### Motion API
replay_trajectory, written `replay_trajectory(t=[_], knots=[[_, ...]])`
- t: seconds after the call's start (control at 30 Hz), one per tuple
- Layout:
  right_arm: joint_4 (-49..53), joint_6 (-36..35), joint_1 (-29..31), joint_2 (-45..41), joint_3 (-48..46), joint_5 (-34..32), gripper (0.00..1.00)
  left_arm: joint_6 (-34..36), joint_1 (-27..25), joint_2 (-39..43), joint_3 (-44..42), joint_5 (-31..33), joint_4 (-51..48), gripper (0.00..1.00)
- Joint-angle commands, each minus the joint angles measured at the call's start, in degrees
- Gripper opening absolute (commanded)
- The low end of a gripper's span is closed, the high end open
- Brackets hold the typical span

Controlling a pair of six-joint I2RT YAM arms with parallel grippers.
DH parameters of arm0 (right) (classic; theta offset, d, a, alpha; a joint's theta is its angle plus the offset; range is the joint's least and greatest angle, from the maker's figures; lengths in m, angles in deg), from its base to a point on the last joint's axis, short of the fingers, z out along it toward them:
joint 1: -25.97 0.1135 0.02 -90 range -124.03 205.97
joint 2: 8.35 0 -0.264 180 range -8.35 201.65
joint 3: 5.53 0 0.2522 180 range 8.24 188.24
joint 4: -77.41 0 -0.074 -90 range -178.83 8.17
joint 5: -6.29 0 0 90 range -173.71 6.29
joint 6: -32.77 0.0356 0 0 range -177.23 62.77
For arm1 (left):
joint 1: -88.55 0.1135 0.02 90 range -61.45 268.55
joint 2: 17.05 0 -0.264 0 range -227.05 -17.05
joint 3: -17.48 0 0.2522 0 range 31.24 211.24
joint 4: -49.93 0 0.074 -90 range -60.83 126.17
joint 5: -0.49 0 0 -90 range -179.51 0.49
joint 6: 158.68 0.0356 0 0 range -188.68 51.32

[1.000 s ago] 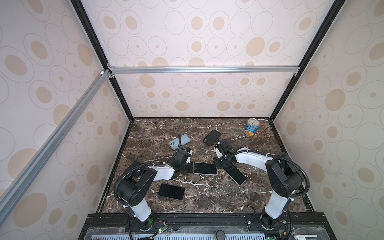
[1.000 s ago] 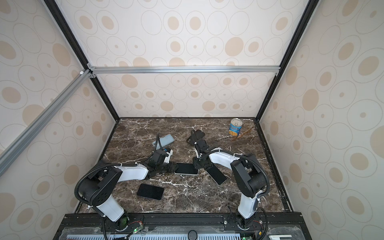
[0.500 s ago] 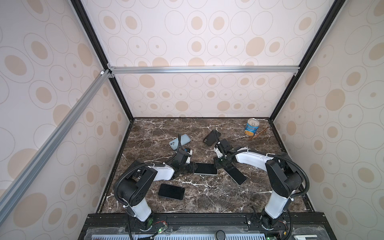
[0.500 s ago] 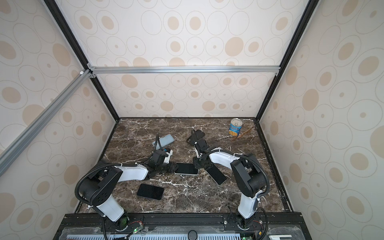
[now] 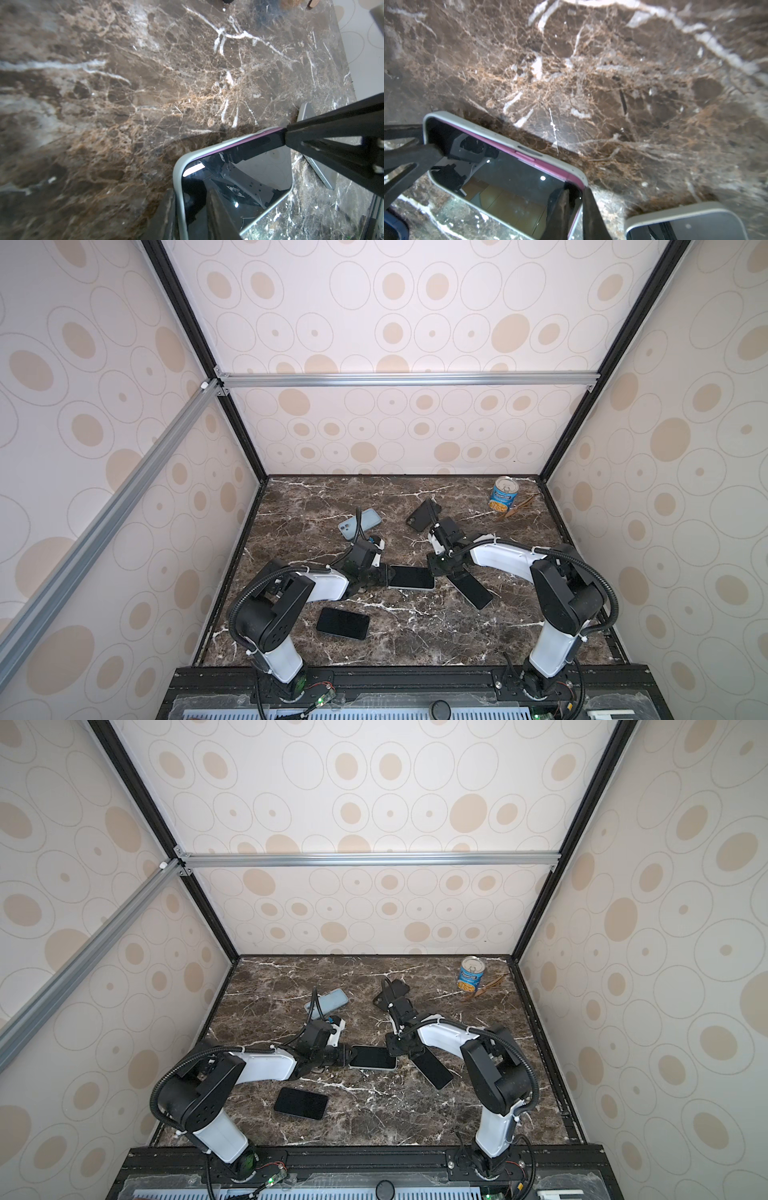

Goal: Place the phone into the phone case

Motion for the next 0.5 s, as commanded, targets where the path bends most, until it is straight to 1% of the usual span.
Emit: replay_trajectory(t=[0.0, 0.23, 0.4, 0.47], knots=[[2.3, -0.4, 1.9, 9.6, -4.9, -3.3, 0.14, -0.5, 0.1, -1.1, -0.8, 0.5, -0.6, 0.27], [2.2, -0.1, 2.6, 12.2, -5.3, -2.8, 0.14, -0.5, 0.2, -0.7, -1.0, 0.4, -0.9, 0.27], [2.3, 0.4, 2.7, 9.5, -5.8, -2.6, 0.14, -0.4, 0.2, -0.2, -1.1, 0.7, -1.3, 0.27], [3.7, 0.1, 2.7, 8.6, -3.8, -2.6, 0.14, -0.4, 0.2, 0.1, -1.1, 1.1, -1.3, 0.27]])
